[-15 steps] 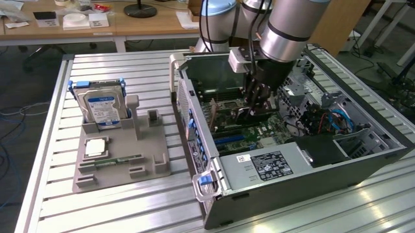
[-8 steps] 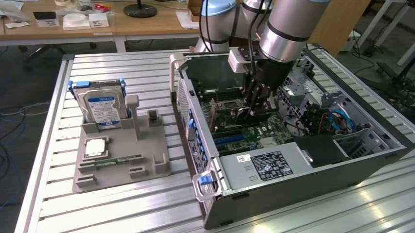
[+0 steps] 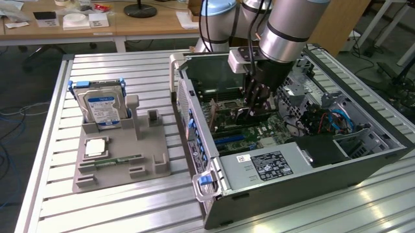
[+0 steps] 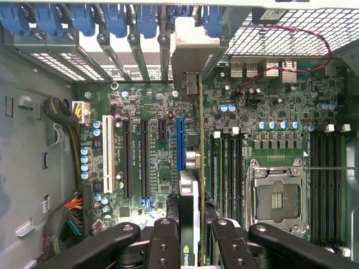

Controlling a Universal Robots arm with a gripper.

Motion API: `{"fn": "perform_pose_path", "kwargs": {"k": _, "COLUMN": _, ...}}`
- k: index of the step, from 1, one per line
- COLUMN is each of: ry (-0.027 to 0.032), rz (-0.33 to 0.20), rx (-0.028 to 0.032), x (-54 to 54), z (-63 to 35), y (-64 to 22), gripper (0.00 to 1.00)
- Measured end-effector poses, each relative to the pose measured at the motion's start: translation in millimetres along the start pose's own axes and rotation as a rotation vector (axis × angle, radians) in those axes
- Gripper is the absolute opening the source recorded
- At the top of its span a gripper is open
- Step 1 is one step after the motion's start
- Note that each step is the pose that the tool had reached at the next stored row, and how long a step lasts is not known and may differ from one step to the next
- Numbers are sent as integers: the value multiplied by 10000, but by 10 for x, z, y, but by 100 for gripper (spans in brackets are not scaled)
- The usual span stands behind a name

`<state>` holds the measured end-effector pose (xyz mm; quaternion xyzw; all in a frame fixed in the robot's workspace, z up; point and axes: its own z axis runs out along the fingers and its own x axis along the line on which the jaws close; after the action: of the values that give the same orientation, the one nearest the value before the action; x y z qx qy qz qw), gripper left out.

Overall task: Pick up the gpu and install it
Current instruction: 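Insert the gpu into the slot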

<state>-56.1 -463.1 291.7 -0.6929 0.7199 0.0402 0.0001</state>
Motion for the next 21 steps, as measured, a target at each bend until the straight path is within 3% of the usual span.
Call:
{"fn": "perform_pose_path", "kwargs": {"k": 8, "ry": 8, "rz": 18, "rx": 2, "x": 43, "z": 6, "y": 3, "gripper": 27}}
{"fn": "perform_pose_path", "kwargs": {"k": 14, "ry": 0, "rz": 332, "rx": 18, "x": 44, "z": 20, "y": 3, "gripper": 27}}
{"fn": "perform_pose_path", "kwargs": {"k": 21, "ry": 3, "rz": 231, "rx": 14, "x": 59, "z": 20, "y": 4, "gripper": 27}}
